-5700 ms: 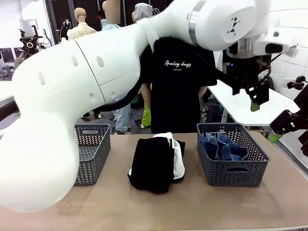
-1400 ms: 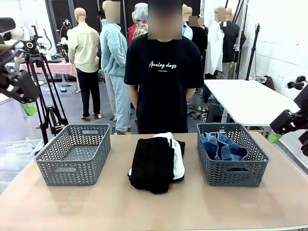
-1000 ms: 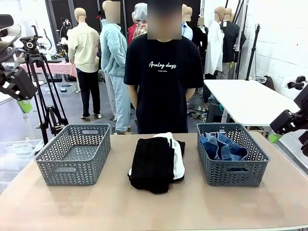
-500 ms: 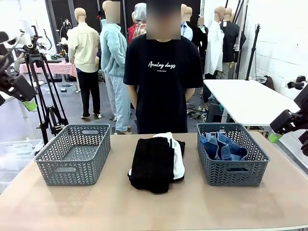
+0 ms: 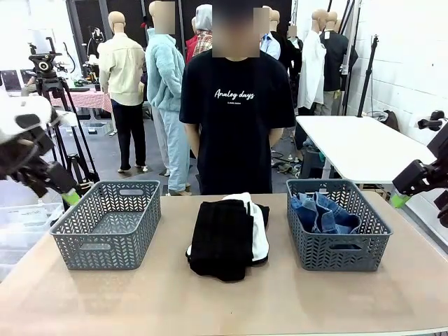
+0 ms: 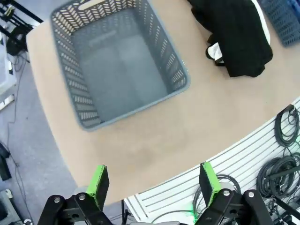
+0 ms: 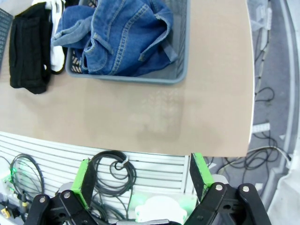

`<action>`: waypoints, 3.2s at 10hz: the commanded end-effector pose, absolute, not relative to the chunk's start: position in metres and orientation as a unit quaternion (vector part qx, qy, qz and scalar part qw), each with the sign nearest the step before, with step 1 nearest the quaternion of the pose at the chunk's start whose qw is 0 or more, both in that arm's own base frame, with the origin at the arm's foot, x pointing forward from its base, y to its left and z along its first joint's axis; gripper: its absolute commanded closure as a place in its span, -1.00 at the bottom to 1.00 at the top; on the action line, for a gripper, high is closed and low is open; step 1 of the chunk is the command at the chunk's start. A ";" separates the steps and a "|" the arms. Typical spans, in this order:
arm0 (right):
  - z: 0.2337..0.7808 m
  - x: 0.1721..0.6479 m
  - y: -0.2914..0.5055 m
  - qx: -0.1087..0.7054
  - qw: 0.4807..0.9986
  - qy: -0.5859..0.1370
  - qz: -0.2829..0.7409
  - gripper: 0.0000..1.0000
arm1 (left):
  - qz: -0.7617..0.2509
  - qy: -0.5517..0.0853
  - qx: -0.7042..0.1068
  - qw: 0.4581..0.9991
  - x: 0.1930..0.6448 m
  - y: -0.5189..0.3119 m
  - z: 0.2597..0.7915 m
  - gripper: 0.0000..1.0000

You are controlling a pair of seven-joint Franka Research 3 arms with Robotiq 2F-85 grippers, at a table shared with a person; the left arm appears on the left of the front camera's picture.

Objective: Sort the tops and bottoms.
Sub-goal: Lift clothes from the center of the table with your right hand.

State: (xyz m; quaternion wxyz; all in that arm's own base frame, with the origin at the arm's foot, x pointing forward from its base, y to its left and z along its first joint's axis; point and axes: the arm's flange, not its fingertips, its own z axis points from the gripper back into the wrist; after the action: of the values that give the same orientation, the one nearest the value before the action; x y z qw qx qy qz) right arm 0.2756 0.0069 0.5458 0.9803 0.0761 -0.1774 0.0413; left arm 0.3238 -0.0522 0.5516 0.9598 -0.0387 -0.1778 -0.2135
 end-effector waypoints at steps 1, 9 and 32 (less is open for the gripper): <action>0.545 0.277 0.007 0.082 0.980 -0.177 0.046 -1.00 | -0.237 -0.193 -0.023 0.952 0.335 -0.066 0.545 -1.00; 0.588 0.292 0.083 0.032 0.964 -0.215 0.155 -1.00 | -0.240 -0.191 -0.011 0.952 0.337 -0.079 0.542 -1.00; 0.427 0.508 0.353 0.097 0.965 -0.119 0.212 -1.00 | -0.240 -0.191 -0.011 0.952 0.337 -0.079 0.542 -1.00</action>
State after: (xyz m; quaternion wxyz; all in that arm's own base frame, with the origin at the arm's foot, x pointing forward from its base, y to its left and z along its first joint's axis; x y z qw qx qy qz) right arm 0.4969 0.3412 0.4246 0.9659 0.0813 -0.1159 0.2170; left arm 0.3378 -0.0799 0.5423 0.9515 -0.0083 -0.1932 -0.2393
